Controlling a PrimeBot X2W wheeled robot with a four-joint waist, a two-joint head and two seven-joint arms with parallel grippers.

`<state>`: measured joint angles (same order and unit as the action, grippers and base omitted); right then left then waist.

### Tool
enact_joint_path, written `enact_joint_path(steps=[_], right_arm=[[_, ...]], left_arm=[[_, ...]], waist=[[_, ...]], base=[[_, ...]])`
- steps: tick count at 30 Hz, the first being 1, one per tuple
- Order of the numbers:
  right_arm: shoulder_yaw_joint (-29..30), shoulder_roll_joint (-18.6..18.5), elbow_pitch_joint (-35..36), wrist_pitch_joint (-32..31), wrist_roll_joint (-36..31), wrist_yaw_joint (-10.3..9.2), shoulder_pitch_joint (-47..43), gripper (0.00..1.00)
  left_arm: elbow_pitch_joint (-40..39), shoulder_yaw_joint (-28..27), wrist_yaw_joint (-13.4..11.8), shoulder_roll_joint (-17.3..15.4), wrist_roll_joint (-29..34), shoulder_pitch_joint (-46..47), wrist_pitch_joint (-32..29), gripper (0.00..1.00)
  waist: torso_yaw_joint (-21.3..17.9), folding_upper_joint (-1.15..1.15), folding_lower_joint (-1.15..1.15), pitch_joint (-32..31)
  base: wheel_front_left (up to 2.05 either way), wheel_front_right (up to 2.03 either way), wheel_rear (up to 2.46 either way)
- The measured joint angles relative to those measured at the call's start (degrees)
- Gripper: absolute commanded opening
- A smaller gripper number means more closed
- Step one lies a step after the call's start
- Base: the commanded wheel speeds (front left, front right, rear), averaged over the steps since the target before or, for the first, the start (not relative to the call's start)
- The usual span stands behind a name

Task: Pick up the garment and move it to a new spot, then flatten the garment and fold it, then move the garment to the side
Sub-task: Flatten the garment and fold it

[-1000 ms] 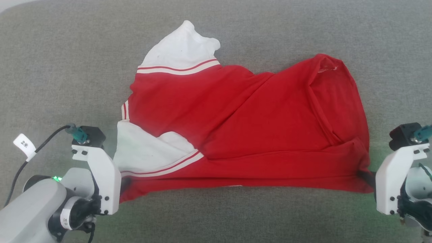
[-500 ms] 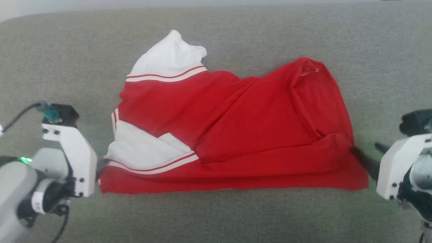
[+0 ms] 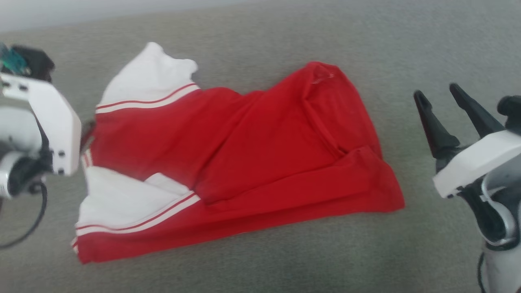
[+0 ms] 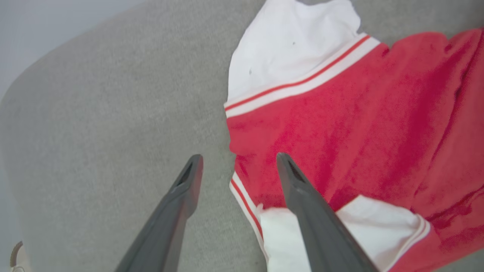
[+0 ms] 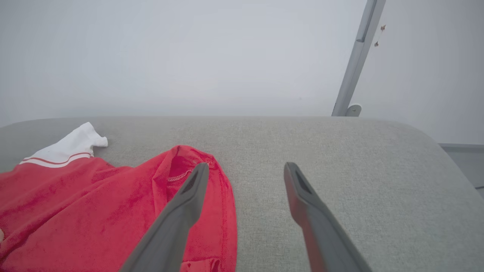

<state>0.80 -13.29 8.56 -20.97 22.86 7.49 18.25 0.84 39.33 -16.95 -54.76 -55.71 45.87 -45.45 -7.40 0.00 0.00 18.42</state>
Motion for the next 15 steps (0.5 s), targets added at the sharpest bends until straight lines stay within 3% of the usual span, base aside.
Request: enact_joint_path(steps=[8,15], right_arm=[[-5.0,2.9,-3.8,8.6,-1.7,0.01,2.6,1.0],[-7.8,4.1,-7.0,10.7,-1.1,0.0,3.9,1.0]], left_arm=[[12.3,-0.2,7.1,3.6,3.5,10.0,3.7,1.0],[23.5,0.3,10.3,5.9,4.9,16.2,3.1,1.0]], waist=[[-6.0,0.0,0.0,3.0],[-10.5,0.0,0.0,6.6]], base=[[0.0,0.0,0.0],[0.0,0.0,0.0]])
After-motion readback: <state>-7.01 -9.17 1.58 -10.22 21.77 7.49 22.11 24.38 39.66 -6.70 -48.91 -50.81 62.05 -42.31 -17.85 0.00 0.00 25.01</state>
